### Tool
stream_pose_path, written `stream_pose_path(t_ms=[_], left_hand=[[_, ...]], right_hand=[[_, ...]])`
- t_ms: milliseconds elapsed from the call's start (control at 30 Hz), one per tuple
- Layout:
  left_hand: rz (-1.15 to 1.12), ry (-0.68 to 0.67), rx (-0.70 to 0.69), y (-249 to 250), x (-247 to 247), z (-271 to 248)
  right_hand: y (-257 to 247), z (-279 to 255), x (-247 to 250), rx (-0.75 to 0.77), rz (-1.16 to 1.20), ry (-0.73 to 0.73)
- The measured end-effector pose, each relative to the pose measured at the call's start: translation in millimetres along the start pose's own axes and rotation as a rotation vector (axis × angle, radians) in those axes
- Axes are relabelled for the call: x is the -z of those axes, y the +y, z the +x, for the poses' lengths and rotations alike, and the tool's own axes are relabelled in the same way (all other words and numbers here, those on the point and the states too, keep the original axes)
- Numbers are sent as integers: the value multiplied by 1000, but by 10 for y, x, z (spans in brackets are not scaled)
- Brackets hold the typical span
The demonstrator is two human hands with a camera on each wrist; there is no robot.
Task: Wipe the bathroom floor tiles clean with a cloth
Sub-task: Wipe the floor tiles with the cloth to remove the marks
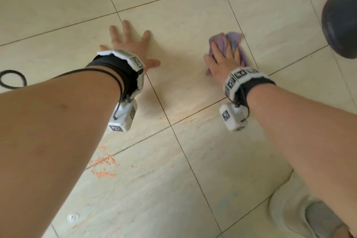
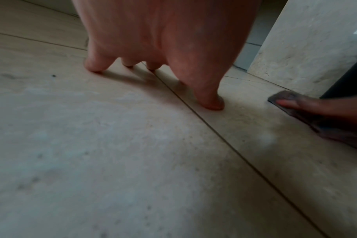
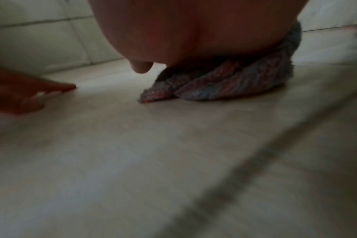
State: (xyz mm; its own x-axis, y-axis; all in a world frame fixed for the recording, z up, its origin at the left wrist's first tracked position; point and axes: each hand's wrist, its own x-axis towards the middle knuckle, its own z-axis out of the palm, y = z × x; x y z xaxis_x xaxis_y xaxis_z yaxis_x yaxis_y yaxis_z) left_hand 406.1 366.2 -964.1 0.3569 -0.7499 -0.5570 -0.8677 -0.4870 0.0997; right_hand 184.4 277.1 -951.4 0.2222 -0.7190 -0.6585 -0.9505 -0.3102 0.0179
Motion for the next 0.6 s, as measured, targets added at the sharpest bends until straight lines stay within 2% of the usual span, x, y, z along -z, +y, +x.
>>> stream_pose_path(t_ms=[67, 133, 267, 433, 600], left_hand=[[1, 3, -4, -3, -18, 20], [3, 3, -2, -14, -29, 33], [-7, -12, -2, -16, -21, 62], [-7, -5, -2, -7, -6, 53], [17, 68, -22, -5, -47, 46]], right_hand=[[-239, 53, 70, -20, 117, 6], [-442, -1, 4, 46, 170, 14], [-477, -423, -428, 278, -30, -17], [35, -741, -704, 281, -119, -45], [356, -619, -595, 106, -66, -35]])
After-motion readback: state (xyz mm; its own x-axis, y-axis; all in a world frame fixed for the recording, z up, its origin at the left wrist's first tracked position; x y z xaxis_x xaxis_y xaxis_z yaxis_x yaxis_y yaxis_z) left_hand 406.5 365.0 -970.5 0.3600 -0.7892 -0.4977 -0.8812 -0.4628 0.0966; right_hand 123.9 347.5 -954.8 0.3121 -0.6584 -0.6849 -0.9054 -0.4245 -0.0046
